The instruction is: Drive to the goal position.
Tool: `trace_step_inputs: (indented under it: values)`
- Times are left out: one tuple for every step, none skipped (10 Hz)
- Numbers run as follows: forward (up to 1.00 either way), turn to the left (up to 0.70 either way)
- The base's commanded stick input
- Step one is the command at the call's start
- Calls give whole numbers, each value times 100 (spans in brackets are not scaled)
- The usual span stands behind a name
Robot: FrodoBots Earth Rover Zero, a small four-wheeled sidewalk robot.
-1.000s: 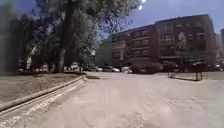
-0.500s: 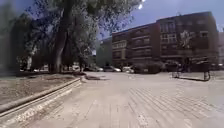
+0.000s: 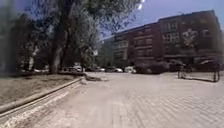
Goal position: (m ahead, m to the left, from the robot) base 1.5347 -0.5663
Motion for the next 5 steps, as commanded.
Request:
trace_step_inputs:
  values:
    - [85, 0]
    - [85, 0]
    - [12, 0]
    - [4, 0]
    - [0, 0]
